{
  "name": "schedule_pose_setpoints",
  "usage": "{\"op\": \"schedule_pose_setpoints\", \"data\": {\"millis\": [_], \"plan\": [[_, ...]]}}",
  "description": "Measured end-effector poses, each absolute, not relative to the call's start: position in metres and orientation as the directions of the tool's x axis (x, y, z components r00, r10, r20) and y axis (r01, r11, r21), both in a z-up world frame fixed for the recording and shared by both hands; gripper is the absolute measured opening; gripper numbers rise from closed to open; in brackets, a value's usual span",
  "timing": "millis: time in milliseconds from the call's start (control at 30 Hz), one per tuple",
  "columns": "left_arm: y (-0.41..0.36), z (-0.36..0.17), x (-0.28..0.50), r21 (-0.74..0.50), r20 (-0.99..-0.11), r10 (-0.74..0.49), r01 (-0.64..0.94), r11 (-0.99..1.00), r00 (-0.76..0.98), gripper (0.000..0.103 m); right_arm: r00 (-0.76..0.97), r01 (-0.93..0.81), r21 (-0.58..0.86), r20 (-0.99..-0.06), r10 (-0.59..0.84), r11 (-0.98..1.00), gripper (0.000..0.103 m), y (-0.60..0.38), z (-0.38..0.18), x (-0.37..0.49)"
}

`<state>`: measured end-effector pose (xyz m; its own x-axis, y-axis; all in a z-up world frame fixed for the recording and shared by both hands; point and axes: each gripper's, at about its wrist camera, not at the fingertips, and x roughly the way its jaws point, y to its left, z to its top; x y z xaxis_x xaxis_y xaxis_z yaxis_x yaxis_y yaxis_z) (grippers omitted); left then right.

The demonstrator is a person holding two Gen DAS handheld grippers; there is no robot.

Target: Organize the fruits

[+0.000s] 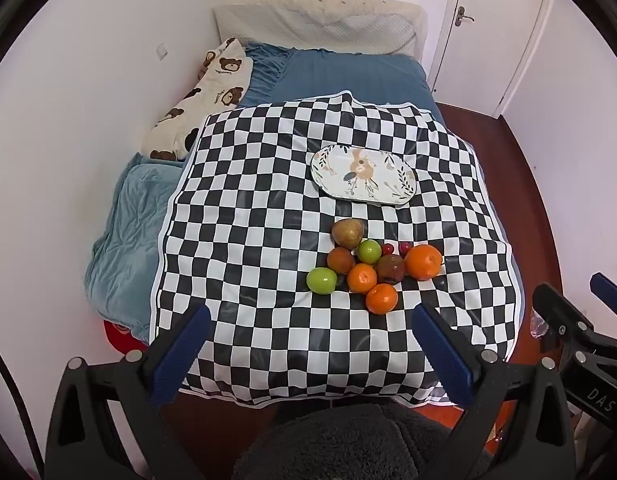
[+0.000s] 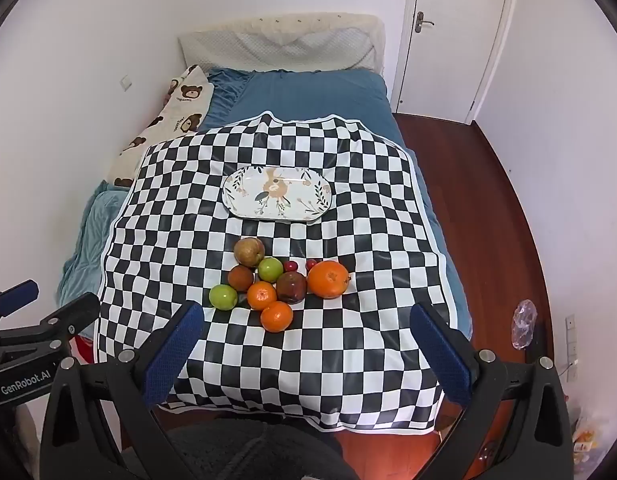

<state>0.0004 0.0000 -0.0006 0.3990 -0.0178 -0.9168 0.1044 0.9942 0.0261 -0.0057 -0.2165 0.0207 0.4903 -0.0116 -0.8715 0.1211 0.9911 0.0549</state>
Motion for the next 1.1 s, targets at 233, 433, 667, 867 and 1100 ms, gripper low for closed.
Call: {"op": "schedule_pose_setpoints", "data": {"millis": [233,433,667,867,1100], "plan": [[0.0003,-0.0002,0.0002,0.024,-0.914,-0.019,0.102,0.994,0.406,0.103,0.492,0.122,0.052,-0.871,-0.015,0.991,0.103,-0.2155,0.0204,-0.0048],[0.0003,-0.0004,0.0002,0.025,-0.914,-0.018,0.102,0.994,0.405,0.103,0.491,0.123,0.050,-0.871,-0.017,0.991,0.103,-0.2150,0.0206,-0.0044],[0.0004,-0.0003,0.0002,0.024,-0.915,-0.019,0.101,0.995,0.403,0.103,0.492,0.122,0.050,-0.871,-0.017,0.991,0.103,-0.2145,0.0218,-0.0046],[0.0001,-0.0002,0.0002,0.024,-0.915,-0.019,0.100,0.995,0.404,0.103,0.492,0.120,0.047,-0.870,-0.018,0.992,0.103,-0.2137,0.0223,-0.0043],[0.0003,-0.0003,0.0002,0.021,-0.915,-0.022,0.102,0.995,0.402,0.103,0.493,0.121,0.046,-0.870,-0.019,0.992,0.103,-0.2128,0.0232,-0.0044]]}}
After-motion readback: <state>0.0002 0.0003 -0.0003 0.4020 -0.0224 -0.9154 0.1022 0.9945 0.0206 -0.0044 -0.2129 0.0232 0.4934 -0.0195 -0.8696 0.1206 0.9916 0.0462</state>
